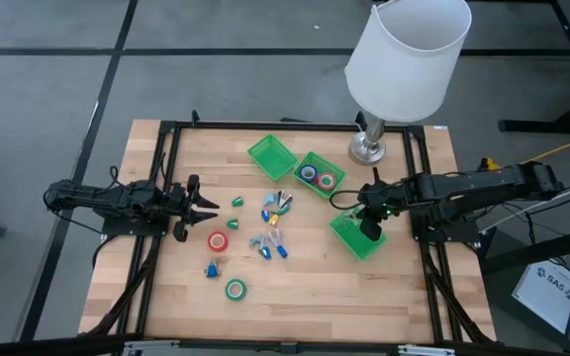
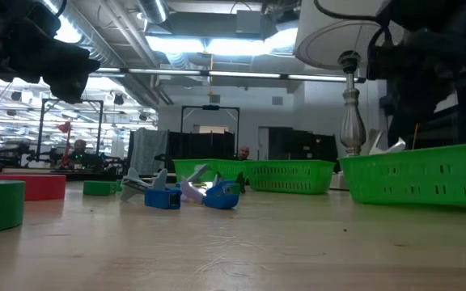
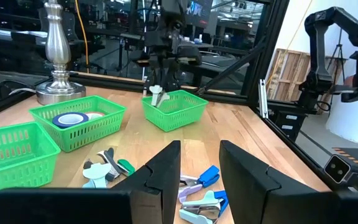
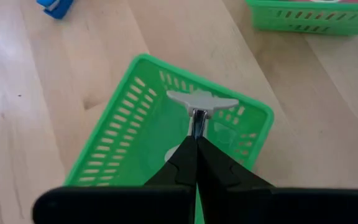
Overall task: Pick and place Stapler, Stapler remover, tape
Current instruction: Put the right gray staple remover into the bottom basket, then put the black staple remover into the bottom basket
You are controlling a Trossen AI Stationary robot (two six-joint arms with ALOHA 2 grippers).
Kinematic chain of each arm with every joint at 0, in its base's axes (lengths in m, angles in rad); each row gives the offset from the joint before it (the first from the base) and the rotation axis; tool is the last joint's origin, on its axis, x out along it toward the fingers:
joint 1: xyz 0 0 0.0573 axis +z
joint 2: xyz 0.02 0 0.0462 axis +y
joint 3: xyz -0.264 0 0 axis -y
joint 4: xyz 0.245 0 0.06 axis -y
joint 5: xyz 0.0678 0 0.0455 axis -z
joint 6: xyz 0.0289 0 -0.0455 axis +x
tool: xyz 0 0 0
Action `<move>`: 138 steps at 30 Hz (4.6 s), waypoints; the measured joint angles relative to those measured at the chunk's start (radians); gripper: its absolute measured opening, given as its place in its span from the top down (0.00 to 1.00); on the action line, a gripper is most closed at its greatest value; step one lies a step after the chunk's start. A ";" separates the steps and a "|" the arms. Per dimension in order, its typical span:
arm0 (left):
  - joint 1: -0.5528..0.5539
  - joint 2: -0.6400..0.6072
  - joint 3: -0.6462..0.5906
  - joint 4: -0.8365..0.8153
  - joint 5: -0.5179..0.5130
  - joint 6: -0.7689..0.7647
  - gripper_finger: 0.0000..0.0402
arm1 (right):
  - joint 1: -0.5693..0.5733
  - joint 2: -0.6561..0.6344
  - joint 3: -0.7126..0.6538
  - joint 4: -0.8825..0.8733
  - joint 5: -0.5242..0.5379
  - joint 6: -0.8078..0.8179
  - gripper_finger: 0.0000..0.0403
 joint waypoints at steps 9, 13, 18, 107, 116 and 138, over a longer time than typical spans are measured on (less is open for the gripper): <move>0.000 0.000 0.000 0.000 0.000 0.000 0.73 | 0.000 0.000 -0.050 0.047 -0.001 -0.005 0.99; 0.000 0.000 0.000 0.000 0.000 0.000 0.73 | 0.000 0.000 -0.051 0.053 -0.006 -0.053 0.99; 0.000 0.000 0.000 0.000 0.000 0.000 0.73 | 0.000 0.000 -0.050 0.047 -0.069 -0.134 0.96; 0.000 0.000 0.000 0.000 0.000 0.000 0.73 | -0.227 0.896 0.693 0.388 -0.209 -0.969 0.63; 0.000 0.000 0.000 0.000 0.000 0.000 0.73 | -0.231 0.896 0.693 0.387 -0.208 -1.073 0.63; 0.000 0.000 0.000 0.000 0.000 0.000 0.73 | -0.235 0.897 0.569 0.411 -0.176 -1.209 0.63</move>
